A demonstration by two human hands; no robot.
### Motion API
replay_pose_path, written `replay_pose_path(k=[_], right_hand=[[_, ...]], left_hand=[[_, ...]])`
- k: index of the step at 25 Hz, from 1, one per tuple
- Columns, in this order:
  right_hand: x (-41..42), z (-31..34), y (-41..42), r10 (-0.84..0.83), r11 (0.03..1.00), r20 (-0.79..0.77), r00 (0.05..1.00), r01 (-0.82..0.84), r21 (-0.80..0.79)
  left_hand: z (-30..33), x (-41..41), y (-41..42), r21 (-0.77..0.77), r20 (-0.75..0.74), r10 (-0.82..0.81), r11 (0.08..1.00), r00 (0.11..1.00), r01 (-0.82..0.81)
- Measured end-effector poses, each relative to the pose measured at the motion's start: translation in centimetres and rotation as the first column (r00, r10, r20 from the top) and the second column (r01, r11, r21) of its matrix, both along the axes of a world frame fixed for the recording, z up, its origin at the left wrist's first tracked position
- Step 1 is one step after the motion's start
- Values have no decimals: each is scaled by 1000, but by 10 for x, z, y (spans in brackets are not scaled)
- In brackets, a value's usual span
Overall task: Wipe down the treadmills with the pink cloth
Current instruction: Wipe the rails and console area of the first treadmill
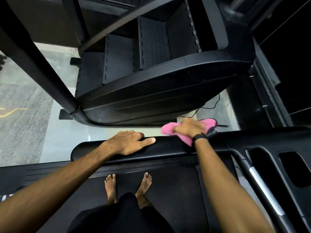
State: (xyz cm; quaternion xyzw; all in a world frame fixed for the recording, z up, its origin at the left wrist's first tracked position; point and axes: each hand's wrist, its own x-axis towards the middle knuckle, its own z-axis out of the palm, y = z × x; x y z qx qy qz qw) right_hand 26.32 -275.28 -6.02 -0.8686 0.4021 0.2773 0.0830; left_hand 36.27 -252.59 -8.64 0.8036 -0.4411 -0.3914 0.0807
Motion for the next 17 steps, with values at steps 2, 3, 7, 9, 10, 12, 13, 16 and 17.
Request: replay_pose_path(k=[2, 3, 7, 9, 10, 12, 13, 16, 17], right_hand=[[10, -7, 27, 177, 983, 73, 981, -180, 36], [-2, -2, 41, 245, 968, 187, 951, -252, 14], [-54, 20, -3, 119, 987, 308, 944, -148, 70], [-39, 10, -48, 8, 996, 33, 999, -10, 83], [-25, 4, -58, 16, 992, -84, 996, -6, 122], [5, -11, -41, 119, 968, -168, 979, -77, 238], [19, -18, -23, 185, 948, -130, 974, -142, 285], [-5, -3, 14, 293, 911, 201, 935, -337, 239], [-27, 4, 12, 282, 926, 300, 911, -341, 163]], left_hand=[[1, 0, -1, 31, 5, 6, 1000, 1000, -6], [2, -1, -2, 41, 0, 12, 999, 1000, -12], [2, -2, -2, 48, -16, 53, 998, 998, -52], [2, -3, -2, 66, -42, 91, 994, 995, -88], [2, -4, -3, 66, -46, 105, 993, 993, -102], [4, -5, -5, 59, -45, 141, 989, 989, -139], [5, -5, -5, 57, -48, 168, 985, 985, -166], [6, -4, -6, 20, -73, 203, 979, 977, -202], [7, -4, -7, 11, -74, 203, 979, 976, -203]])
